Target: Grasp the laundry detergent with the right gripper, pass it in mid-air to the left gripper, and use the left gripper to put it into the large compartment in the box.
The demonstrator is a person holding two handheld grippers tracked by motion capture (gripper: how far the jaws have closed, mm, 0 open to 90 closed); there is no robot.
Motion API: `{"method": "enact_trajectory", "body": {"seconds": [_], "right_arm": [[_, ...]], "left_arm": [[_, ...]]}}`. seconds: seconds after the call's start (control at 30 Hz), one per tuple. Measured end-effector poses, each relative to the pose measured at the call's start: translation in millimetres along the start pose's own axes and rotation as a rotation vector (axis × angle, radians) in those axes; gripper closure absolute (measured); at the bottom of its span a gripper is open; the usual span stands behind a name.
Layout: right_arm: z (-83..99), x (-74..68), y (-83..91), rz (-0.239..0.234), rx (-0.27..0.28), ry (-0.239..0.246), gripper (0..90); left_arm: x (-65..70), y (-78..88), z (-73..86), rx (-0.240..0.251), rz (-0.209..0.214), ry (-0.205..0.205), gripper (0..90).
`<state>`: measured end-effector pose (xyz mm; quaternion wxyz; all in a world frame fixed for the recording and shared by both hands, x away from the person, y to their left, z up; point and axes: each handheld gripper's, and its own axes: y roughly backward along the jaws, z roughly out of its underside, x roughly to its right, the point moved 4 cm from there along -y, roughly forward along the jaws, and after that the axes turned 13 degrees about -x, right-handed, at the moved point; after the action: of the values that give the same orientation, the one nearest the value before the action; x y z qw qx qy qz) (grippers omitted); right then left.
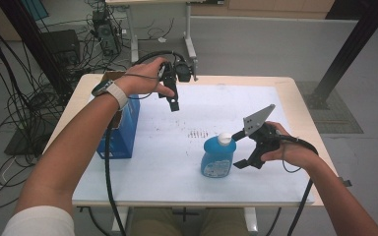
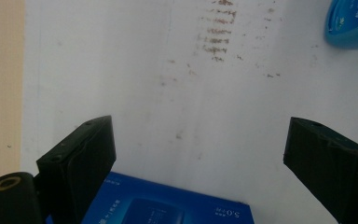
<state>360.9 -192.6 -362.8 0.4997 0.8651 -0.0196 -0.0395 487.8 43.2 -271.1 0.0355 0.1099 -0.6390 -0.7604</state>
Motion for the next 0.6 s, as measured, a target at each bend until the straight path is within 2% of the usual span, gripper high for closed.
{"method": "enact_trajectory", "body": {"seconds": [0.6], "right_arm": [[0.1, 0.3, -0.4, 0.003, 0.006, -0.003, 6.1]], "left_arm": [[-0.1, -0.2, -0.1, 0.002, 0.0, 0.0, 9.4]]}}
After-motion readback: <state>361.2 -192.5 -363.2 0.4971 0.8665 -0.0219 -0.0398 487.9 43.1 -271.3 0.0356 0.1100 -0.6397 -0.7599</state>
